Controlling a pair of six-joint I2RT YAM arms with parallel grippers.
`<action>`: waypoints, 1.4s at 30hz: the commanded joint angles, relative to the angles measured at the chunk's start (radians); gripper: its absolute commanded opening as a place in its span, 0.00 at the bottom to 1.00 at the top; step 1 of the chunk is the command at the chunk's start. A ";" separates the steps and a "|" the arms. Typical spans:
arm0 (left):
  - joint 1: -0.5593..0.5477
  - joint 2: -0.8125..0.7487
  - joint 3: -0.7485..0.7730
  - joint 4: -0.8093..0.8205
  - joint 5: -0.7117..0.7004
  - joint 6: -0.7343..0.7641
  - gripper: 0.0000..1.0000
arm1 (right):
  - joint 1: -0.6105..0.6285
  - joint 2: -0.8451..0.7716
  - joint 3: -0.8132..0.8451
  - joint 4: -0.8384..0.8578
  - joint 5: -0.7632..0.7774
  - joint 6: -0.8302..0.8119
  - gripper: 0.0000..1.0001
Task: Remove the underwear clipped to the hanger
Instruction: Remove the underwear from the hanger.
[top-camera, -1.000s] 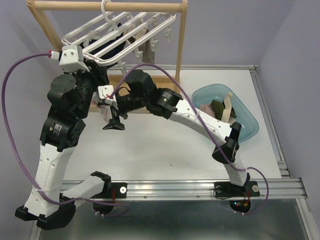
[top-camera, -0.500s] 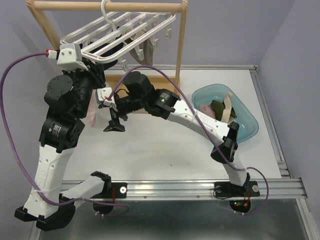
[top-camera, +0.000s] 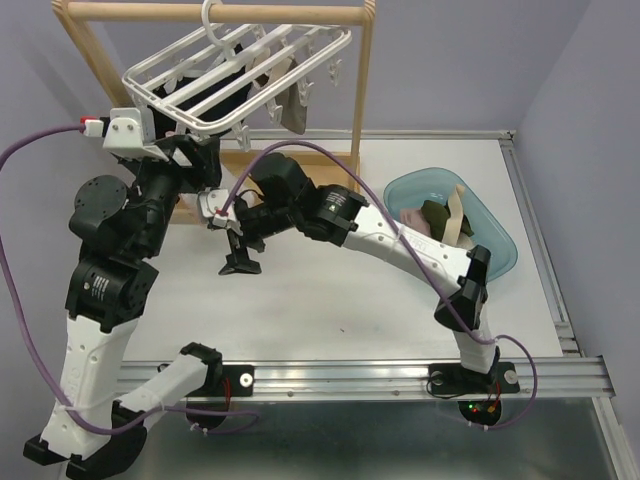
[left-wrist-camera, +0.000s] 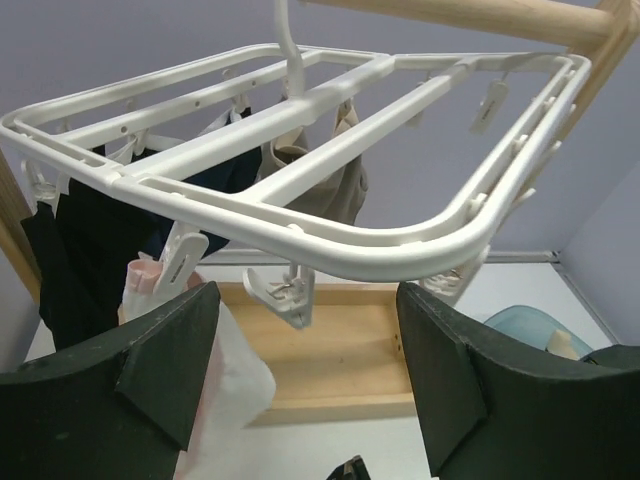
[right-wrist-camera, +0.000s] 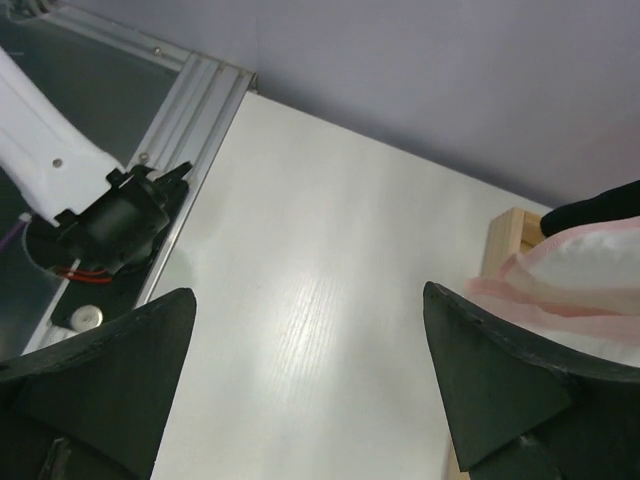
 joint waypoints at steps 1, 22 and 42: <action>-0.004 -0.071 -0.010 0.025 0.092 0.046 0.84 | 0.001 -0.169 -0.173 0.005 0.050 -0.058 1.00; -0.004 -0.474 -0.455 0.107 -0.081 -0.008 0.89 | -0.019 -0.459 -1.002 0.787 0.549 0.244 1.00; -0.007 -0.809 -0.708 0.117 -0.199 -0.040 0.90 | -0.024 0.104 -0.503 1.001 0.897 0.270 1.00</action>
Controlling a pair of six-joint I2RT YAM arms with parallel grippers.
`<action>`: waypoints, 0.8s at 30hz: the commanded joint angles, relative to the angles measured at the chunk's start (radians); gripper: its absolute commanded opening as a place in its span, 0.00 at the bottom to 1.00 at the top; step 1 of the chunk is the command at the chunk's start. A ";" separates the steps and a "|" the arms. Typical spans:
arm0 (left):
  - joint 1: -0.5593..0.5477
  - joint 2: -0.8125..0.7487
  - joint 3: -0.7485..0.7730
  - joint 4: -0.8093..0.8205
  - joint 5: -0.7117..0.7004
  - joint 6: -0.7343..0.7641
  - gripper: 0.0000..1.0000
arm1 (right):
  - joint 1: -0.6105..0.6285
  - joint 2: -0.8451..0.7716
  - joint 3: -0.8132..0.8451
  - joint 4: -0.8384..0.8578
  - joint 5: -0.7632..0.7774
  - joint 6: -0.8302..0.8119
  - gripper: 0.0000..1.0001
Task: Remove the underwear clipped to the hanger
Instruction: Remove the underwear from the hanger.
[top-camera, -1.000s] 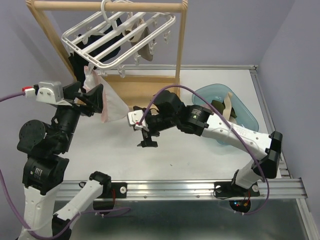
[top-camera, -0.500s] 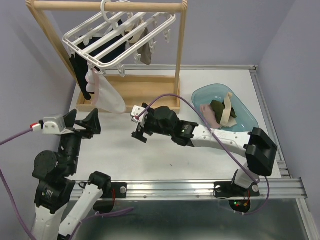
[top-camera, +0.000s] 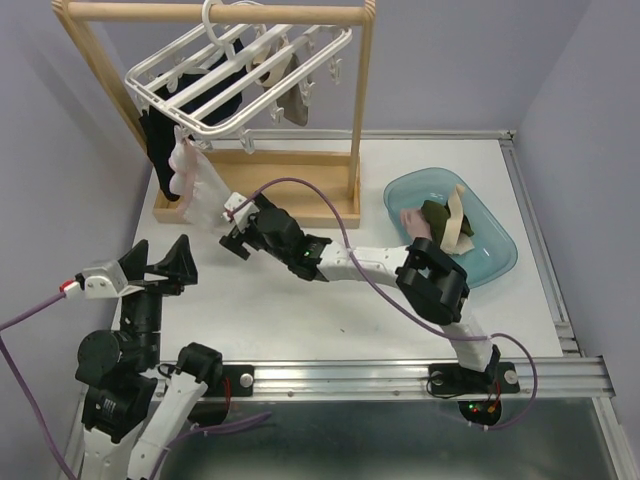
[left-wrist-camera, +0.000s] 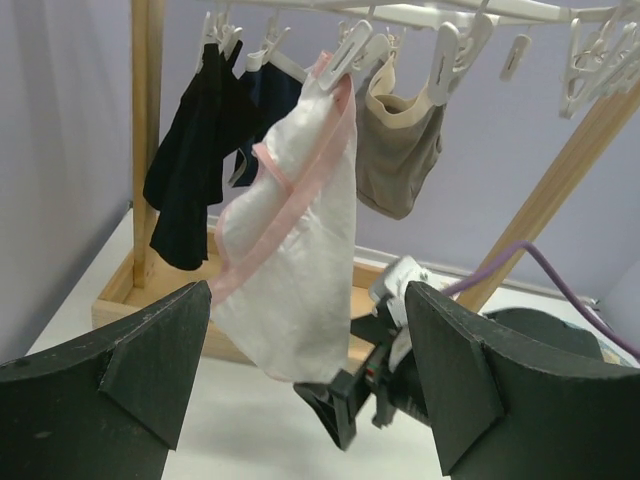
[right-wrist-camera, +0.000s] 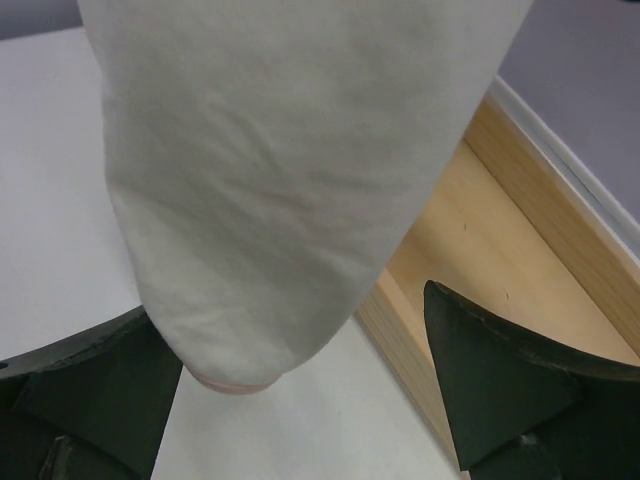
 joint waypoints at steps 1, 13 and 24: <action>-0.005 -0.045 0.003 0.024 -0.016 -0.020 0.90 | -0.016 0.033 0.207 0.030 0.000 0.044 0.98; -0.005 -0.067 -0.011 0.016 -0.016 -0.030 0.90 | -0.068 -0.144 0.200 -0.468 -0.501 -0.056 0.00; -0.014 0.092 0.006 0.143 0.064 -0.036 0.89 | -0.296 -0.639 -0.317 -0.502 -0.902 -0.213 0.01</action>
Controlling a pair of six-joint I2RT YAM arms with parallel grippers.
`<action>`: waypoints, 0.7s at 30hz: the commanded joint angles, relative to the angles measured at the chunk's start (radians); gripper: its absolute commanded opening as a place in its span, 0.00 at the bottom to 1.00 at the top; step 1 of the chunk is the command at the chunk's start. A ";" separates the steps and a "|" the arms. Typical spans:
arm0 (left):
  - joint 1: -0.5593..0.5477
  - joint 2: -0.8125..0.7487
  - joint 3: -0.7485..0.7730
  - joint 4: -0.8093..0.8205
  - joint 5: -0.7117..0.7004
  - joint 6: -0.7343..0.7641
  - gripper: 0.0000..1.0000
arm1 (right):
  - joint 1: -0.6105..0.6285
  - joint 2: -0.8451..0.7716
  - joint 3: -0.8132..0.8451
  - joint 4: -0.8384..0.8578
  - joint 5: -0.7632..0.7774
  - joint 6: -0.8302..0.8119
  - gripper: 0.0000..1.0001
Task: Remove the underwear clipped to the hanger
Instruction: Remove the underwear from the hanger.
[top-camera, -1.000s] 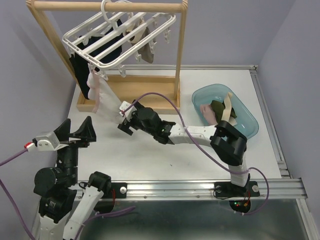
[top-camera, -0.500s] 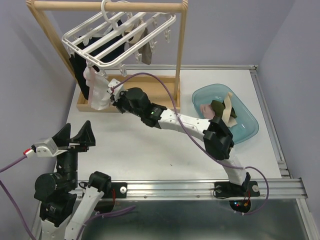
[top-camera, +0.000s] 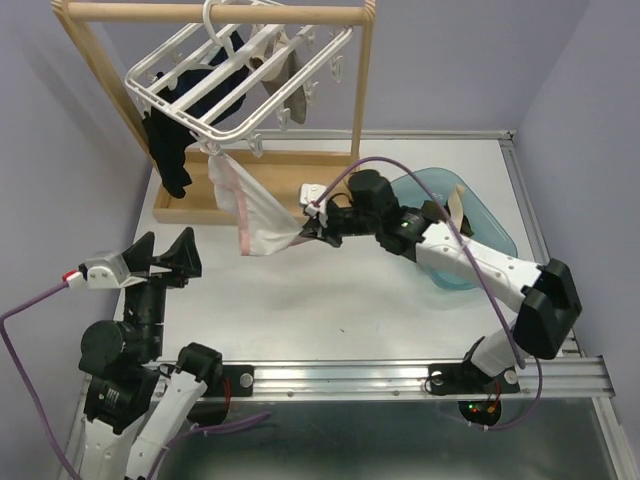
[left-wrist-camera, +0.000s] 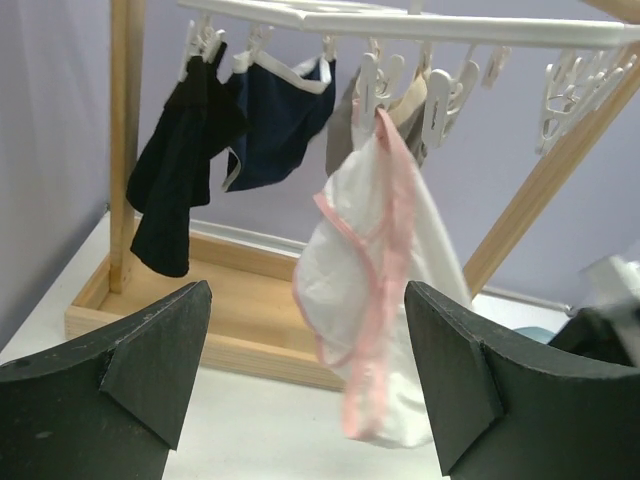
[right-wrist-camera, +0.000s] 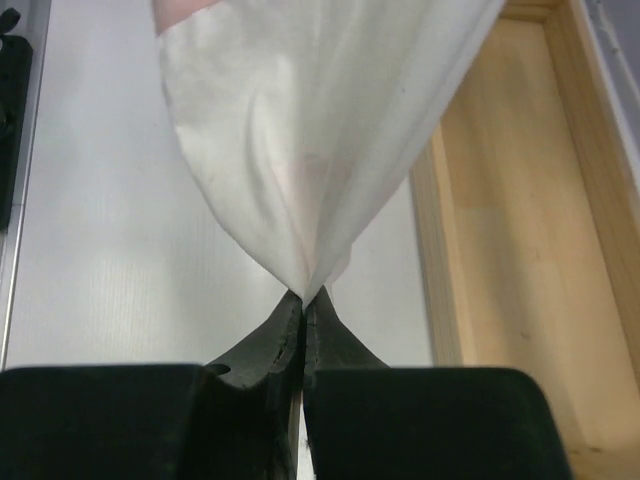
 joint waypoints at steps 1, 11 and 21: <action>-0.008 0.094 0.012 0.146 0.057 0.002 0.89 | -0.098 -0.139 -0.088 0.004 -0.170 -0.034 0.01; -0.008 0.442 0.173 0.290 0.090 -0.110 0.89 | -0.147 -0.139 -0.109 0.019 -0.229 0.048 0.01; -0.006 0.676 0.367 0.303 0.176 -0.246 0.86 | -0.141 -0.080 -0.059 0.050 -0.263 0.135 0.01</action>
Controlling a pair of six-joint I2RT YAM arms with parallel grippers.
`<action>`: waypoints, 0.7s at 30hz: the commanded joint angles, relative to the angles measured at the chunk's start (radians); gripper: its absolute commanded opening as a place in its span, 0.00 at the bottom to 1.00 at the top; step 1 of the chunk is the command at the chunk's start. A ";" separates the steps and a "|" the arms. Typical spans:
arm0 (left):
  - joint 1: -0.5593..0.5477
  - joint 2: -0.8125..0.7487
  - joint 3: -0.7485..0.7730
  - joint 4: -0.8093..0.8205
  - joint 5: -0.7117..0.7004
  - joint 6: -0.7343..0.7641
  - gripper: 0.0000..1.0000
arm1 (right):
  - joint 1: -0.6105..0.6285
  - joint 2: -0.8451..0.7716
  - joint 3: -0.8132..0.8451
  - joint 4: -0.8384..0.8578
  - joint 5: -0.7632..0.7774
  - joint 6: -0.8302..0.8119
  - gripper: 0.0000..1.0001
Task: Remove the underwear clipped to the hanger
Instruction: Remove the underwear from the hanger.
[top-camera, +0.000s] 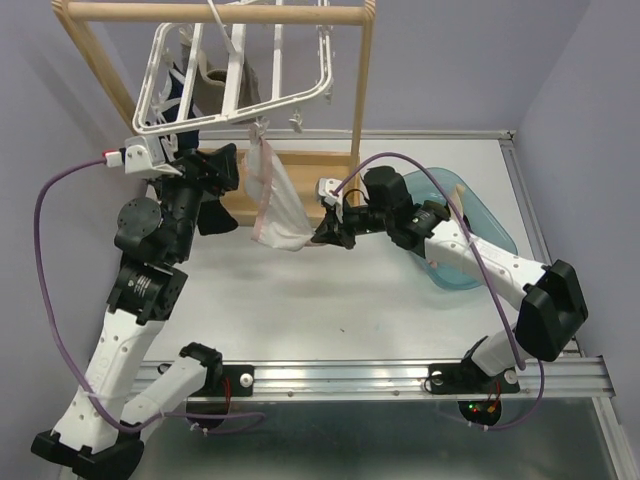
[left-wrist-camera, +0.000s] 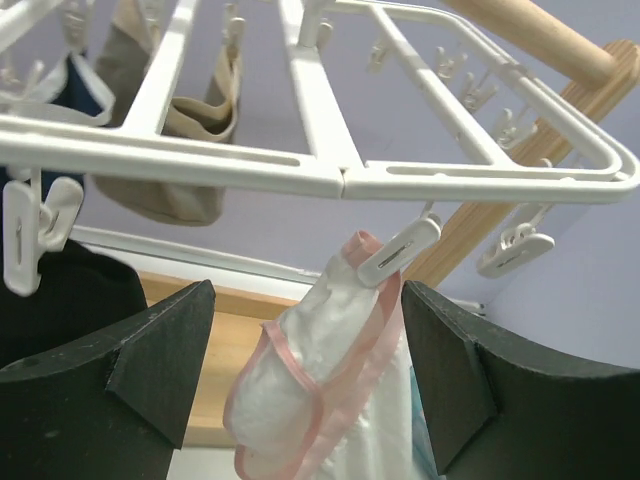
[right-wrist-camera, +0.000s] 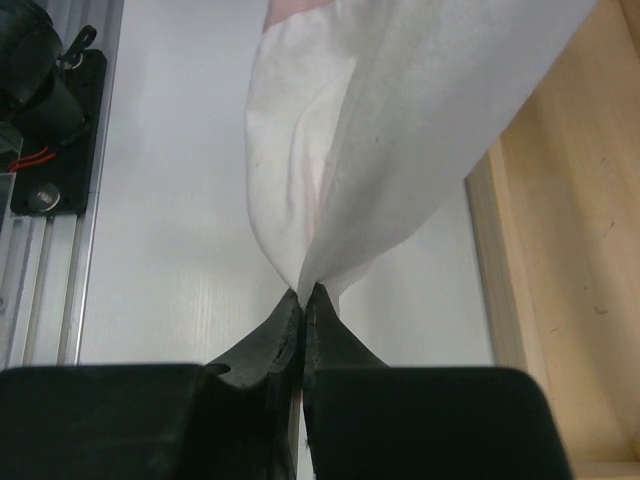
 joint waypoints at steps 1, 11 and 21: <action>-0.006 0.049 0.074 0.066 0.070 -0.082 0.86 | 0.011 0.009 0.045 0.055 -0.029 0.052 0.01; -0.006 0.066 0.083 0.050 0.185 -0.119 0.82 | 0.123 0.015 0.045 0.096 0.173 0.047 0.01; -0.010 0.094 0.093 0.050 0.215 -0.115 0.80 | 0.172 0.049 0.055 0.124 0.325 0.062 0.01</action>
